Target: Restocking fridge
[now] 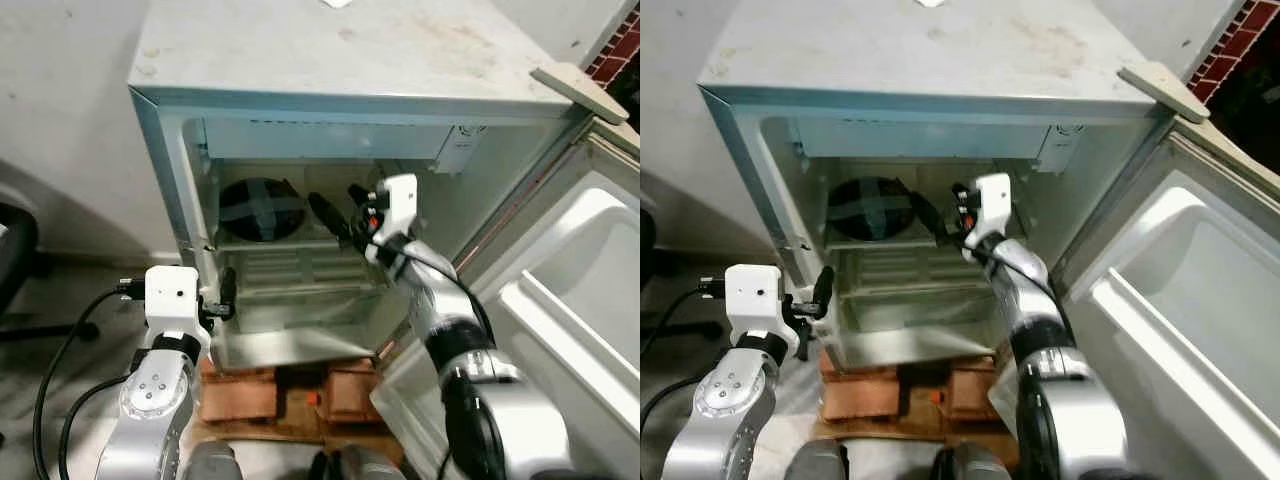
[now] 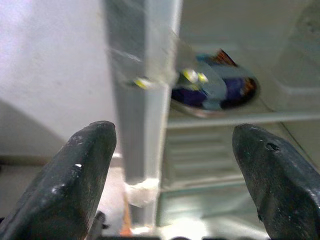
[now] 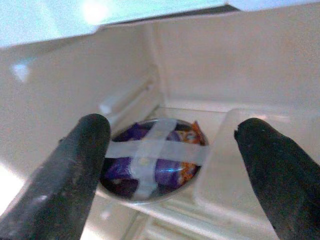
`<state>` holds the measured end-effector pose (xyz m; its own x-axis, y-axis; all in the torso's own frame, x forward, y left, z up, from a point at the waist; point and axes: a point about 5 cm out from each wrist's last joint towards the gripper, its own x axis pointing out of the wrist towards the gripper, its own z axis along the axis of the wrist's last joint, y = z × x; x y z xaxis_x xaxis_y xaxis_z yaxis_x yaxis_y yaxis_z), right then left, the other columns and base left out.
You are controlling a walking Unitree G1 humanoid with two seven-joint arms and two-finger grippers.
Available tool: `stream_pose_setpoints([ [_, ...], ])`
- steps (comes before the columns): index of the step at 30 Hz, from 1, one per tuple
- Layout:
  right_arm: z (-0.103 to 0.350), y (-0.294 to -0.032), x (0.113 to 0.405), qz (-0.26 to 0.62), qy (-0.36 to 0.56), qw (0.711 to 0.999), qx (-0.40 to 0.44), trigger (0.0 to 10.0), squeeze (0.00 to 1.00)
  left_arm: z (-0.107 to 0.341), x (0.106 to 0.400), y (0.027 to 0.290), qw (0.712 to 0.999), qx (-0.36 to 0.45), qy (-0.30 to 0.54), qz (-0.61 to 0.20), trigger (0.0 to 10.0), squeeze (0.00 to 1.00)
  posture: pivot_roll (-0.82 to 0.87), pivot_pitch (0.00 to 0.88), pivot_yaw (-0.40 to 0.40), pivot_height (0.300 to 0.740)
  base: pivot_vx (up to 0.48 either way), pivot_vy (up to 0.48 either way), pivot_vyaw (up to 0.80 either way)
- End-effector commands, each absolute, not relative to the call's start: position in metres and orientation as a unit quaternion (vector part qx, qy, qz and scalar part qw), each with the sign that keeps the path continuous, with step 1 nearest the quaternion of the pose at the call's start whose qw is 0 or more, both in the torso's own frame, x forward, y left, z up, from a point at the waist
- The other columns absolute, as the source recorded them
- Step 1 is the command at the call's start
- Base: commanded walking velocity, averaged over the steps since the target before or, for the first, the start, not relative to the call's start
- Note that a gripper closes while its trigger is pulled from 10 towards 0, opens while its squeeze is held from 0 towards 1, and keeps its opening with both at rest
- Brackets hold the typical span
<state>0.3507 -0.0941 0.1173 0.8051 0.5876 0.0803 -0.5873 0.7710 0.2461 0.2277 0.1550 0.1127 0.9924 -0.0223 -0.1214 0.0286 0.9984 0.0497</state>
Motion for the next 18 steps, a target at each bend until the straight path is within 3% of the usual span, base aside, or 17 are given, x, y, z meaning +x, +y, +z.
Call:
stream_pose_setpoints([
  [1, 0.120, -0.098, 0.346, 0.314, -0.007, 0.940, 0.136, 10.0, 0.00, 0.110, 0.229, 0.155, 0.998, 0.026, 0.064, -0.015, 10.0, 0.00, 0.16, 0.000, -0.087, 0.740, 0.000, 0.000, 0.00],
  [8, 0.104, -0.109, 0.312, 0.279, -0.018, 0.954, 0.111, 10.0, 0.00, 0.106, 0.232, 0.159, 0.997, 0.037, 0.062, -0.017, 10.0, 0.00, 0.15, 0.000, -0.067, 0.740, -0.312, 0.000, 0.00],
  [18, 0.106, -0.120, 0.299, 0.248, -0.002, 0.962, 0.116, 10.0, 0.00, 0.106, 0.237, 0.158, 0.997, 0.041, 0.054, -0.026, 10.0, 0.00, 0.13, 0.000, -0.057, 0.740, -0.364, 0.000, 0.00],
])
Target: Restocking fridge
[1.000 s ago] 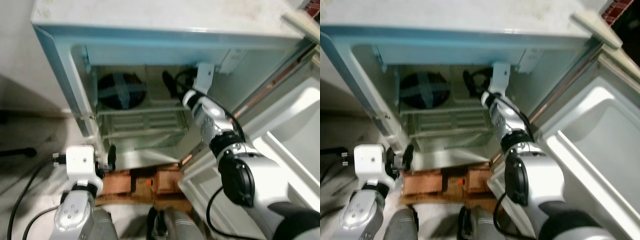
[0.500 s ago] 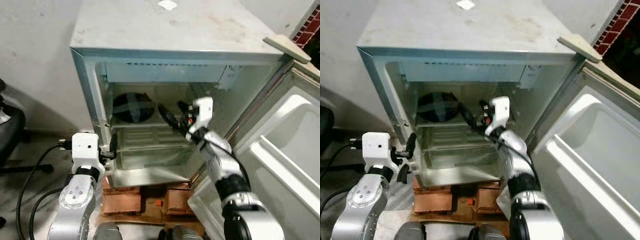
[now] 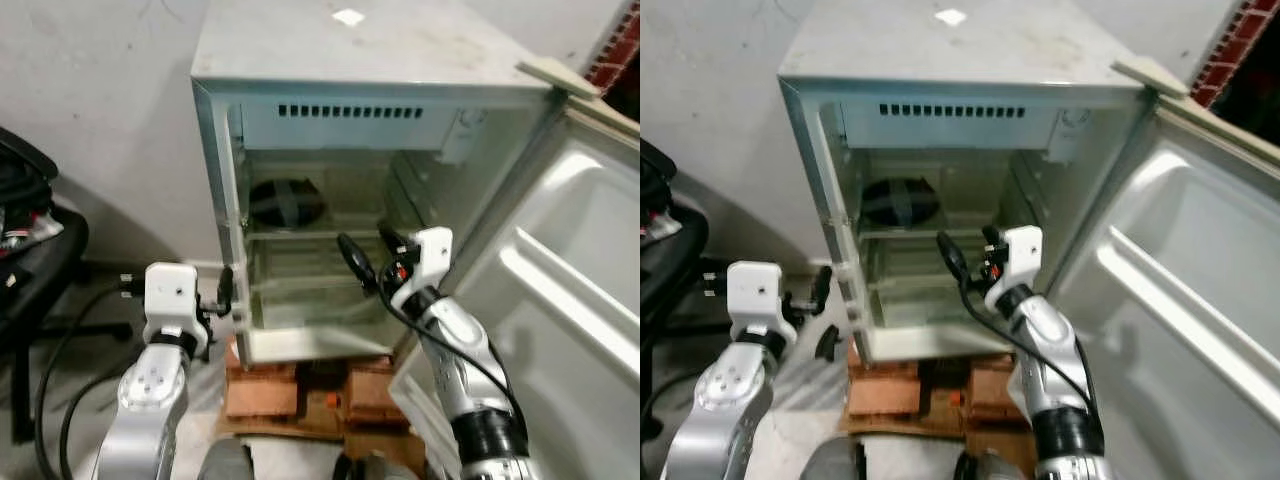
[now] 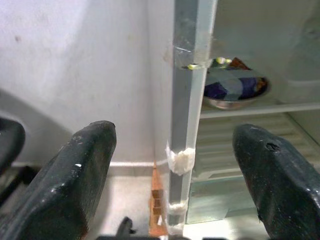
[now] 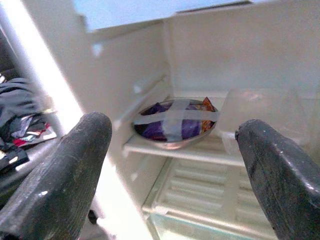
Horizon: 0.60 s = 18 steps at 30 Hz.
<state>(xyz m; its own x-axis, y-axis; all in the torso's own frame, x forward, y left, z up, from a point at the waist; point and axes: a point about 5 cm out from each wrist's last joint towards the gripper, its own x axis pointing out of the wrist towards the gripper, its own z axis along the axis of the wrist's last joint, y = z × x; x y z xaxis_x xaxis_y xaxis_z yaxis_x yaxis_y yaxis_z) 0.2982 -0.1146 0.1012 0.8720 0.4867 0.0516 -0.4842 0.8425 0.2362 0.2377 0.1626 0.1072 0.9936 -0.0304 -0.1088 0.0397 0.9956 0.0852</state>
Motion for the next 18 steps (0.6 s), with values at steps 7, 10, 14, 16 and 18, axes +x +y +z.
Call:
stream_pose_setpoints([
  [7, 0.107, -0.120, 0.294, 0.238, 0.006, 0.965, 0.108, 10.0, 0.00, 0.103, 0.237, 0.158, 0.997, 0.042, 0.053, -0.029, 10.0, 0.00, 0.13, 0.000, -0.058, 0.740, -0.389, 0.000, 0.00],
  [10, 0.107, -0.121, 0.294, 0.229, 0.006, 0.968, 0.103, 10.0, 0.00, 0.102, 0.237, 0.158, 0.997, 0.042, 0.055, -0.028, 10.0, 0.00, 0.13, 0.000, -0.057, 0.740, -0.390, 0.000, 0.00],
  [14, 0.106, -0.127, 0.292, 0.196, 0.003, 0.975, 0.106, 10.0, 0.00, 0.098, 0.235, 0.159, 0.997, 0.041, 0.060, -0.028, 10.0, 0.00, 0.13, 0.000, -0.048, 0.740, -0.377, 0.000, 0.00],
  [16, 0.105, -0.133, 0.290, 0.171, -0.001, 0.981, 0.095, 10.0, 0.00, 0.098, 0.236, 0.161, 0.997, 0.047, 0.060, -0.028, 10.0, 0.00, 0.12, 0.000, -0.040, 0.740, -0.353, 0.000, 0.00],
  [18, 0.105, -0.135, 0.289, 0.160, -0.003, 0.983, 0.091, 10.0, 0.00, 0.099, 0.238, 0.164, 0.997, 0.048, 0.059, -0.023, 10.0, 0.00, 0.12, 0.000, -0.039, 0.740, -0.345, 0.000, 0.00],
])
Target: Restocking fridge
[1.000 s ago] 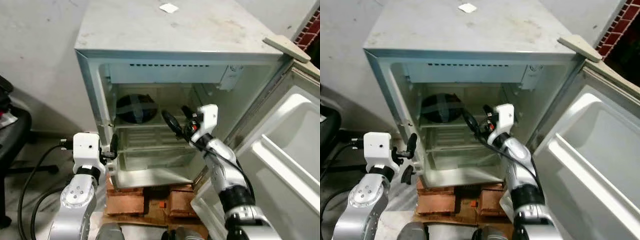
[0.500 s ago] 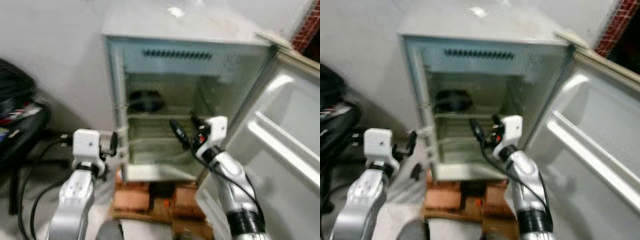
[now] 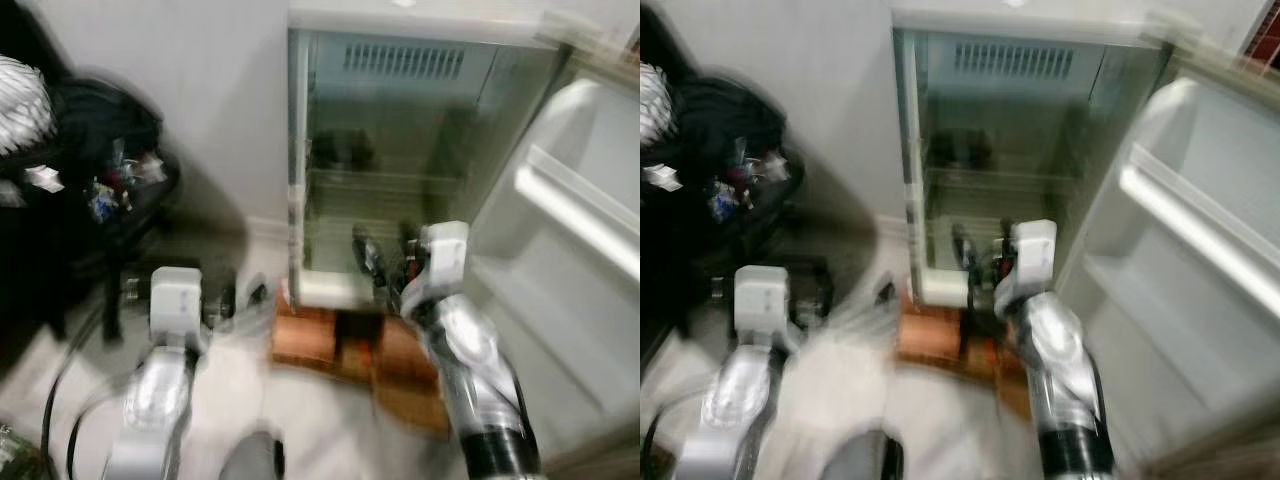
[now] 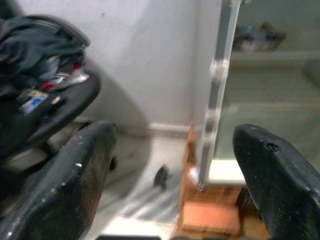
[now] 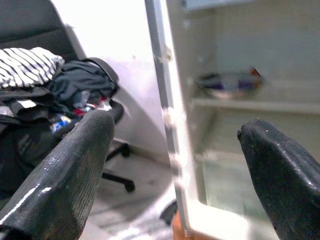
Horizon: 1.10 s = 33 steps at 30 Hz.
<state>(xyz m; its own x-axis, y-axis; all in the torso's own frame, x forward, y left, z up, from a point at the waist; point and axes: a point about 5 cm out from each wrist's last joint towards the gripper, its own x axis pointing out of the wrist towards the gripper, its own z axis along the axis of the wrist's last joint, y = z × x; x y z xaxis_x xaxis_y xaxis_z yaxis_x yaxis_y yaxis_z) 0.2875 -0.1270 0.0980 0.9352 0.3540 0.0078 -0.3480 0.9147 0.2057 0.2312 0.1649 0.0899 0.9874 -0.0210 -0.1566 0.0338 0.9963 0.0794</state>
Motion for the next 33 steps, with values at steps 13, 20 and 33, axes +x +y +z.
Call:
stream_pose_setpoints([
  [13, 0.099, -0.145, 0.287, 0.105, 0.014, 0.992, 0.074, 10.0, 0.00, 0.098, 0.239, 0.158, 0.996, 0.050, 0.050, -0.050, 10.0, 0.00, 0.10, 0.000, -0.031, 0.740, -0.121, 0.000, -0.27],
  [20, 0.100, -0.142, 0.290, 0.108, 0.013, 0.992, 0.071, 10.0, 0.00, 0.095, 0.240, 0.152, 0.995, 0.057, 0.055, -0.060, 10.0, 0.00, 0.10, 0.000, -0.033, 0.740, 0.000, -0.454, 0.00],
  [33, 0.095, -0.125, 0.285, 0.192, 0.041, 0.976, 0.090, 10.0, 0.00, 0.094, 0.240, 0.151, 0.995, 0.059, 0.055, -0.063, 10.0, 0.00, 0.10, 0.000, -0.036, 0.740, 0.000, -0.480, 0.00],
])
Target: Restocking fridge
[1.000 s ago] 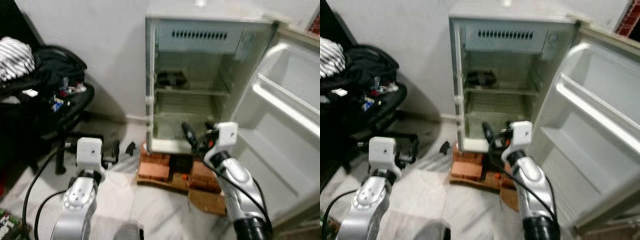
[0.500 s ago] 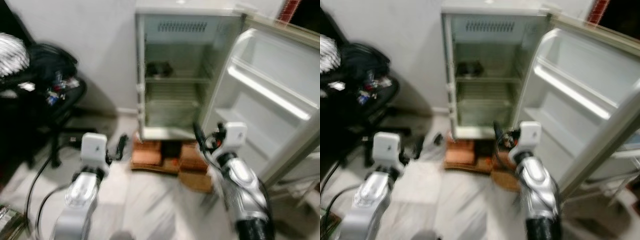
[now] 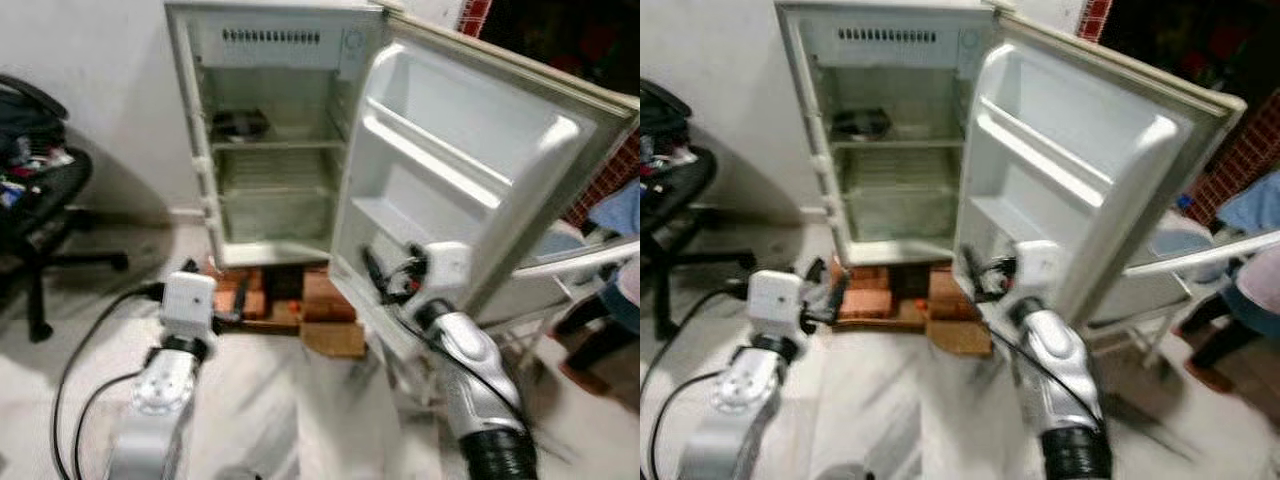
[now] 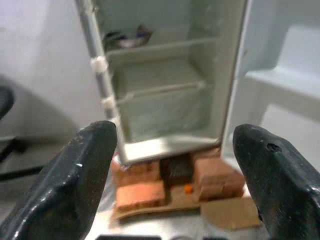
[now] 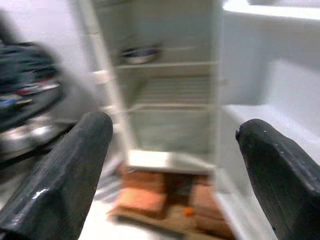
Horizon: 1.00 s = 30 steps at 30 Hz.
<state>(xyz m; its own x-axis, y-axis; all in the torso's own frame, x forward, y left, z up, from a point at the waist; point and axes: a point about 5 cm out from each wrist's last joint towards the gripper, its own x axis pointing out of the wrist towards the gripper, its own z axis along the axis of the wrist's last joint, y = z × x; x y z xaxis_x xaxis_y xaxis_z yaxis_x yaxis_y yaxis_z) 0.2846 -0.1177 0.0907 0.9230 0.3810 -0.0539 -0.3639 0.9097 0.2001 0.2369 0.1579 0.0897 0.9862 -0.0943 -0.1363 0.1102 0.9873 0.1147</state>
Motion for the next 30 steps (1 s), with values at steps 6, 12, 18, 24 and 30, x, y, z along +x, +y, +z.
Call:
stream_pose_setpoints([
  [6, 0.093, -0.124, 0.286, 0.212, 0.051, 0.972, 0.088, 10.0, 0.00, 0.094, 0.240, 0.152, 0.995, 0.061, 0.055, -0.059, 10.0, 0.00, 0.11, 0.000, -0.039, 0.740, 0.000, -0.480, 0.00],
  [12, 0.088, -0.127, 0.288, 0.235, 0.076, 0.967, 0.054, 10.0, 0.00, 0.093, 0.240, 0.153, 0.995, 0.064, 0.057, -0.057, 10.0, 0.00, 0.11, 0.000, -0.037, 0.740, 0.000, -0.480, 0.00],
  [18, 0.096, -0.135, 0.302, 0.202, 0.061, 0.976, 0.054, 10.0, 0.00, 0.094, 0.242, 0.154, 0.995, 0.059, 0.056, -0.049, 10.0, 0.00, 0.11, 0.000, -0.036, 0.740, 0.000, -0.151, 0.00],
  [24, 0.112, -0.138, 0.311, 0.164, 0.008, 0.985, 0.047, 10.0, 0.00, 0.095, 0.241, 0.158, 0.996, 0.064, 0.051, -0.045, 10.0, 0.00, 0.12, 0.000, -0.035, 0.740, 0.049, 0.000, 0.26],
  [30, 0.115, -0.137, 0.312, 0.147, -0.006, 0.988, 0.051, 10.0, 0.00, 0.096, 0.242, 0.160, 0.996, 0.061, 0.051, -0.042, 10.0, 0.00, 0.11, 0.000, -0.034, 0.740, 0.372, 0.000, 0.80],
])
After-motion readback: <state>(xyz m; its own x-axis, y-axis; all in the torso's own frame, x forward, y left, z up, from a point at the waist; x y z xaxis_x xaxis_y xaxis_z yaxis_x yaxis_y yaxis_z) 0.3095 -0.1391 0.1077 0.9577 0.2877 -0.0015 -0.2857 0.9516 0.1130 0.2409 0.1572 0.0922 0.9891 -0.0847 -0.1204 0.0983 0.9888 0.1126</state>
